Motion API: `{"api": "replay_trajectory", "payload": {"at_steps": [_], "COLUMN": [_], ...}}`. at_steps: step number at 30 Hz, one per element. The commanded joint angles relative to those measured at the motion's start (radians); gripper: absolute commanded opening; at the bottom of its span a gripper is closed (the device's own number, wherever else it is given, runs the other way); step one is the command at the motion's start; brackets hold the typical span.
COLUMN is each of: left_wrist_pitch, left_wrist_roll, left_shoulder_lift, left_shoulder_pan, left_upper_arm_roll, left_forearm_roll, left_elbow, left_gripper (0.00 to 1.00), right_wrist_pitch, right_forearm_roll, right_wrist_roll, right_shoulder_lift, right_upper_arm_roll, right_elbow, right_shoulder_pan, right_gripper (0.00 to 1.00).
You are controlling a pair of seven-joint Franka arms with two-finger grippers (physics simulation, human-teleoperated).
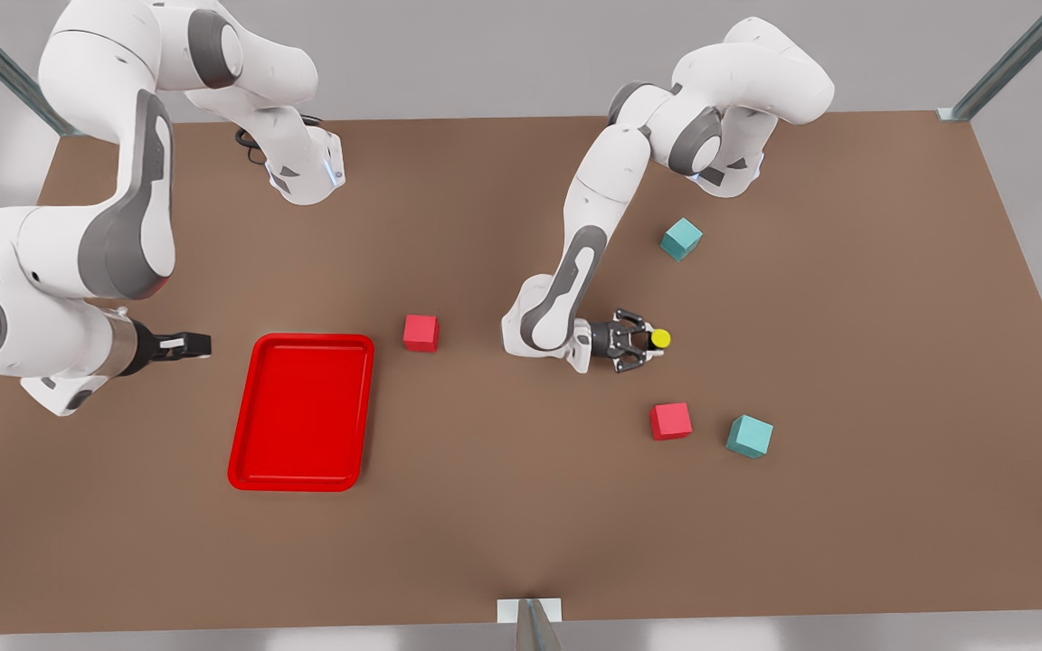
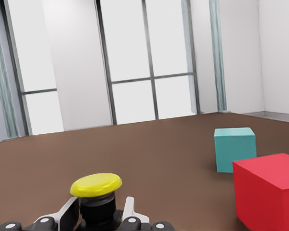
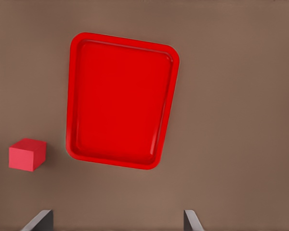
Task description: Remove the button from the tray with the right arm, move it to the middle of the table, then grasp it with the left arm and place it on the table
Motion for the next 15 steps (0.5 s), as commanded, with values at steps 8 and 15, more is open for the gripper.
{"api": "replay_trajectory", "payload": {"at_steps": [8,15], "left_wrist_pitch": [0.012,-0.036], "left_wrist_roll": [-0.219,-0.170], "left_shoulder_lift": [-0.002,-0.011], "left_shoulder_pan": [-0.003,-0.007], "left_upper_arm_roll": [0.000,0.006], "left_forearm_roll": [0.003,0.026], "left_elbow": [0.002,0.009], "left_gripper": [1.00,1.00], "right_wrist_pitch": [0.001,0.001], "right_forearm_roll": [-0.002,-0.002], "right_wrist_roll": [0.002,0.002], "right_shoulder_lift": [-0.002,-0.002], "right_upper_arm_roll": [0.000,0.000], "right_elbow": [0.000,0.000], "right_shoulder_pan": [-0.002,-0.002], "right_gripper": [1.00,1.00]}}
